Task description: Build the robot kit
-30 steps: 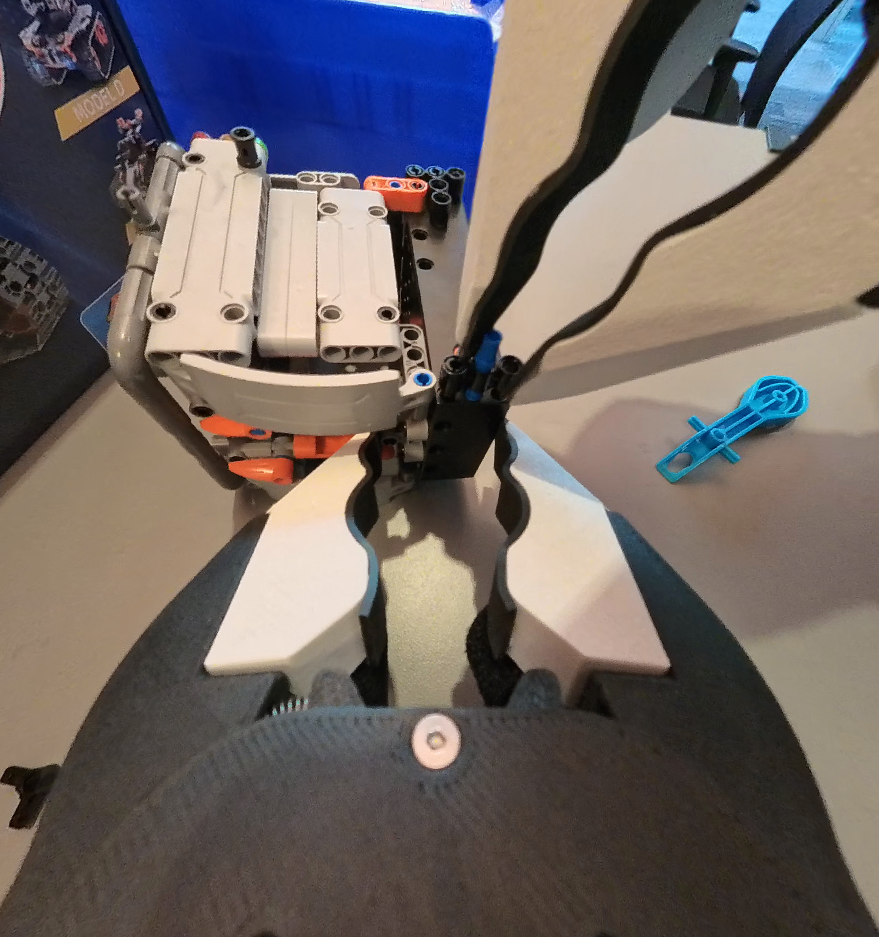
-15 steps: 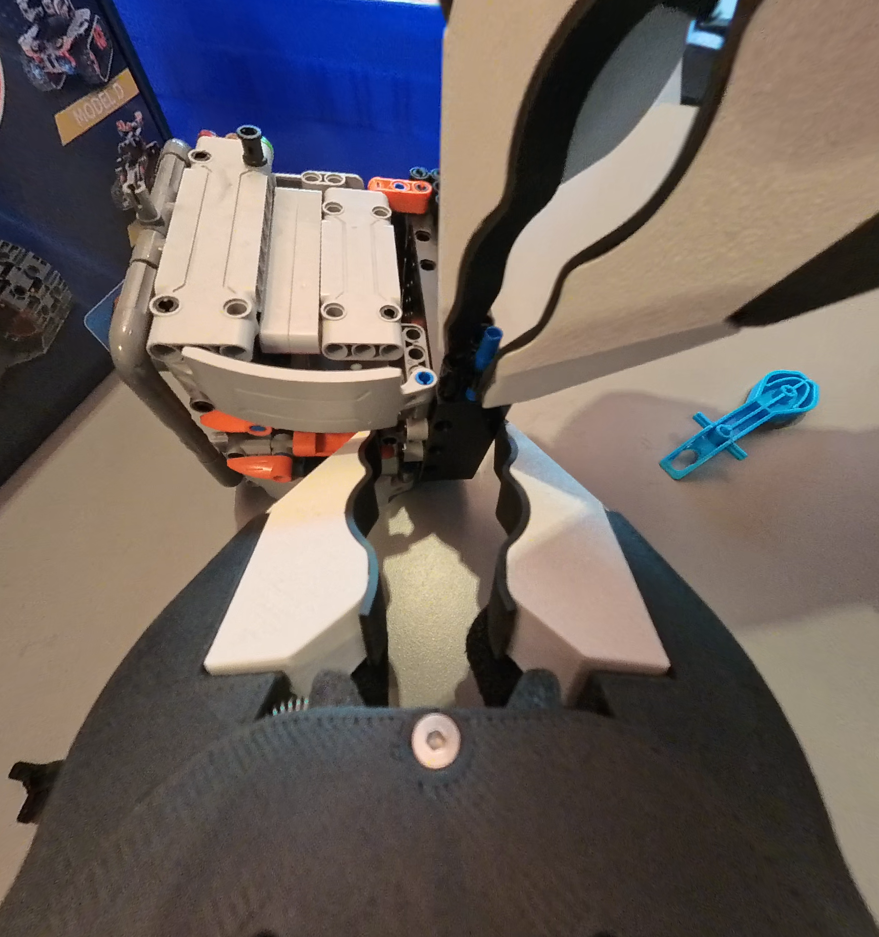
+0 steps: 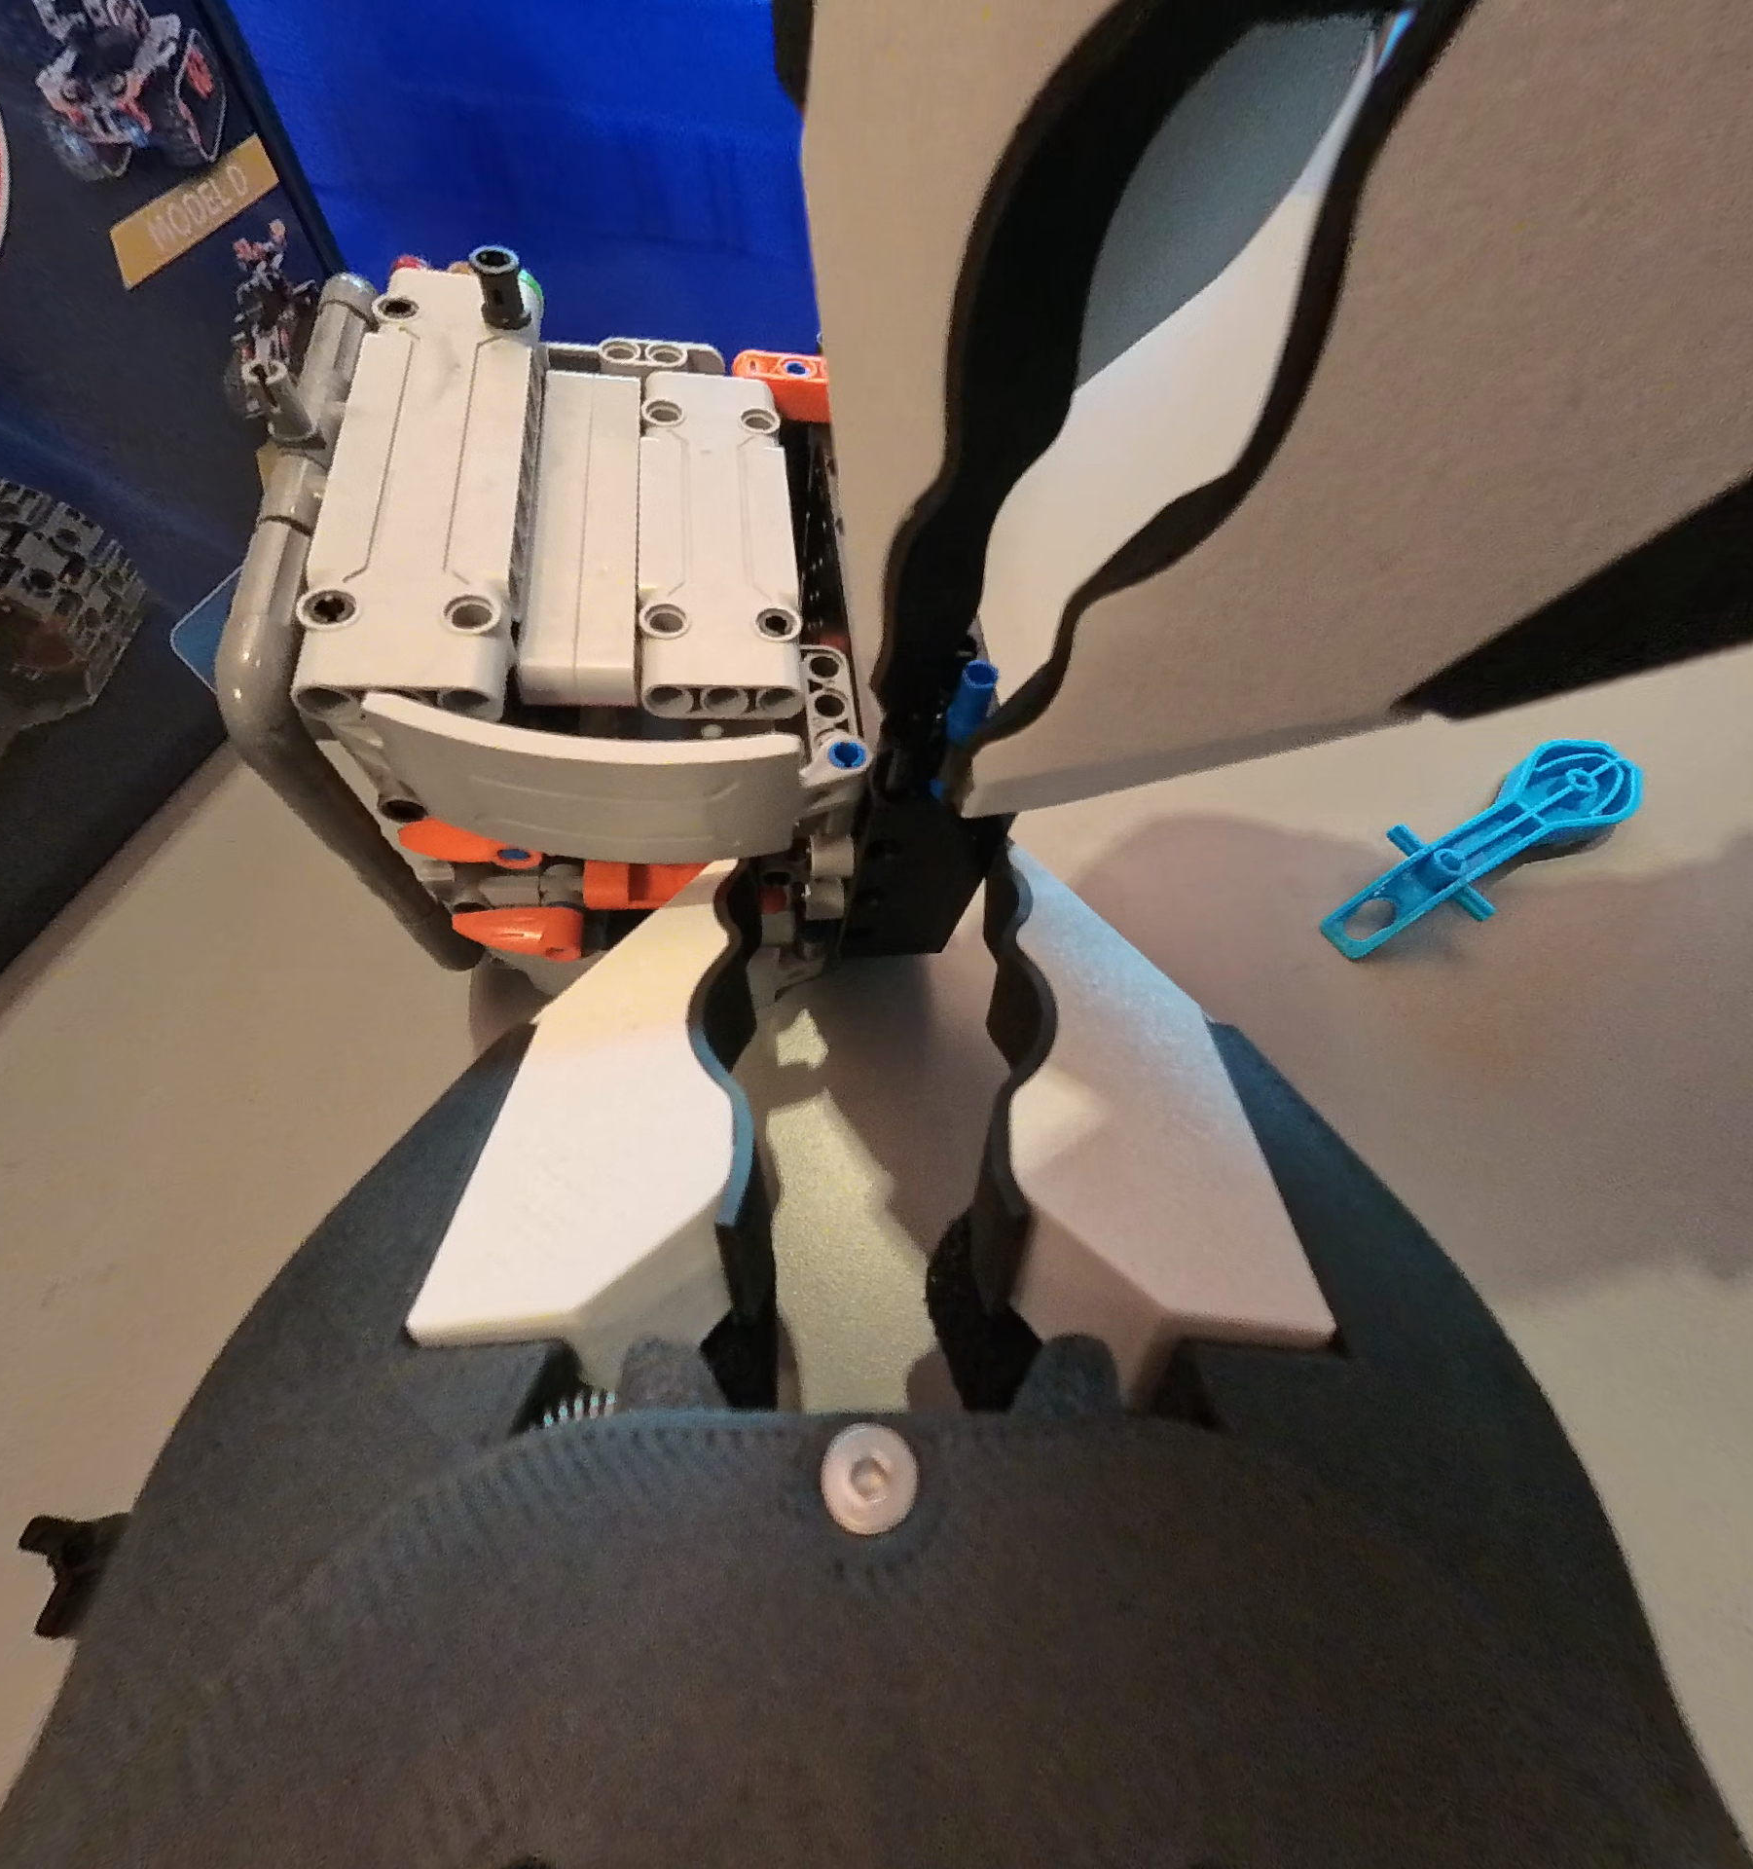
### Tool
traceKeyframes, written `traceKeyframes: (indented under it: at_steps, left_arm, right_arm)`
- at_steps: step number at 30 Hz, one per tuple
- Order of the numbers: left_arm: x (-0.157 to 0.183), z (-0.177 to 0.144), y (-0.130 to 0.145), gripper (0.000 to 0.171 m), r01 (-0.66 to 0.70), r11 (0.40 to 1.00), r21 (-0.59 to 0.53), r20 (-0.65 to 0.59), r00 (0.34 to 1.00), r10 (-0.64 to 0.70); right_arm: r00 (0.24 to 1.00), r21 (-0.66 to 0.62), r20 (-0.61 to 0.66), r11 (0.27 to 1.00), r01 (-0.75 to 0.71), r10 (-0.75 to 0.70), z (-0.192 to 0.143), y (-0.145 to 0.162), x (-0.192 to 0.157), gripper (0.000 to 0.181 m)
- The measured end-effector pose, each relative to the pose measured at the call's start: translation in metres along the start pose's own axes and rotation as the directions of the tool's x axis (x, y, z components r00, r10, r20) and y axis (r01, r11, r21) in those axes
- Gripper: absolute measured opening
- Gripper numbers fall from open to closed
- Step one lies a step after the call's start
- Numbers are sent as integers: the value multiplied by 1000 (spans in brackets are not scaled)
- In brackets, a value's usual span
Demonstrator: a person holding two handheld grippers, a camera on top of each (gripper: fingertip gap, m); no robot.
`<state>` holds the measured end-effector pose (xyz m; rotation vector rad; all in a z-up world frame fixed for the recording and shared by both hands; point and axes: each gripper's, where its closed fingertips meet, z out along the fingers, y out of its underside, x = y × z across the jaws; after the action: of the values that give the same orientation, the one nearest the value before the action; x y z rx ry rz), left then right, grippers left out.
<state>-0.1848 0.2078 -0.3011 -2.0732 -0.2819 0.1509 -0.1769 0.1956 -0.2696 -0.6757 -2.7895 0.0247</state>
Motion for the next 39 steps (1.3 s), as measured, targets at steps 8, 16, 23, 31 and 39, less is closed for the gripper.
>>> traceKeyframes:
  at_steps: [8, 16, 23, 31, 39]
  left_arm:
    - [-8, 4, 1, 44, -30, 999, -20, 51, 998, 31]
    - [-6, 3, -3, 44, 43, 999, 13, -12, 999, -42]
    - [-6, 2, -4, 43, 63, 998, 21, -29, 998, -62]
    - [-2, 2, -4, 43, 60, 998, 16, -30, 998, -60]
    - [3, 2, -3, 43, 42, 999, 10, -35, 999, -42]
  right_arm:
    - [997, 108, -55, 993, -44, 51, 6, -2, 3, 14]
    - [994, 241, -71, 969, -62, 82, -18, -2, 1, 31]
    - [987, 398, -75, 911, -104, 145, -34, -4, -5, 6]
    - [962, 495, -100, 851, -174, 254, -31, 0, -5, 8]
    - [954, 429, -263, 903, -18, 143, -20, -7, -4, 9]
